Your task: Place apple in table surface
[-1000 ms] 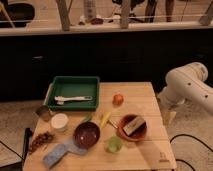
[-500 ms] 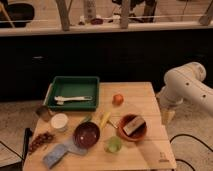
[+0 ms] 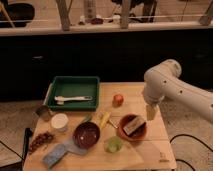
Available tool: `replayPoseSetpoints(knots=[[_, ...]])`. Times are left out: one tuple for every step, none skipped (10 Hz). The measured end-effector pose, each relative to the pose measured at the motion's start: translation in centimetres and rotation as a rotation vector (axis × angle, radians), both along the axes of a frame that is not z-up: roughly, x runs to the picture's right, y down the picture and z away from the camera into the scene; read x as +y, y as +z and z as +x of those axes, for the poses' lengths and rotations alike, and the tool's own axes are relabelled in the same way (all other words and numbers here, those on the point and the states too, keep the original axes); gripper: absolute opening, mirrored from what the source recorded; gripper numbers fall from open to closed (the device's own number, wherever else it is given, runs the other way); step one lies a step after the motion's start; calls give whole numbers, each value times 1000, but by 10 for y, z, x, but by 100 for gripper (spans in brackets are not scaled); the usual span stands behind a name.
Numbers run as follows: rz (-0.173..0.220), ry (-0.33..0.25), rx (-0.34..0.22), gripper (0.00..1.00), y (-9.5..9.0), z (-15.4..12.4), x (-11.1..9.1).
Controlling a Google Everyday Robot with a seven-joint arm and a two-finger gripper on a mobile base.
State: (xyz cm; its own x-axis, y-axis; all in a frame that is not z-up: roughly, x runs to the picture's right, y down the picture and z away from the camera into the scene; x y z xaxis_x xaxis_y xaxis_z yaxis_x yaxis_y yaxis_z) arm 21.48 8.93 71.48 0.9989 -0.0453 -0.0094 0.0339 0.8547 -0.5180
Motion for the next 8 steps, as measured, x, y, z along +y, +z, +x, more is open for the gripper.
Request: replayPoseSetpoints(knots=[[1, -13, -7, 80, 5, -10, -1], [3, -28, -18, 80, 10, -21, -3], [6, -39, -26, 80, 15, -28, -5], [8, -44, -30, 80, 18, -31, -6], [8, -58, -40, 80, 25, -37, -9], [8, -65, -46, 80, 28, -40, -10], [6, -70, -47, 80, 31, -40, -10], [0, -83, -53, 80, 36, -45, -10]])
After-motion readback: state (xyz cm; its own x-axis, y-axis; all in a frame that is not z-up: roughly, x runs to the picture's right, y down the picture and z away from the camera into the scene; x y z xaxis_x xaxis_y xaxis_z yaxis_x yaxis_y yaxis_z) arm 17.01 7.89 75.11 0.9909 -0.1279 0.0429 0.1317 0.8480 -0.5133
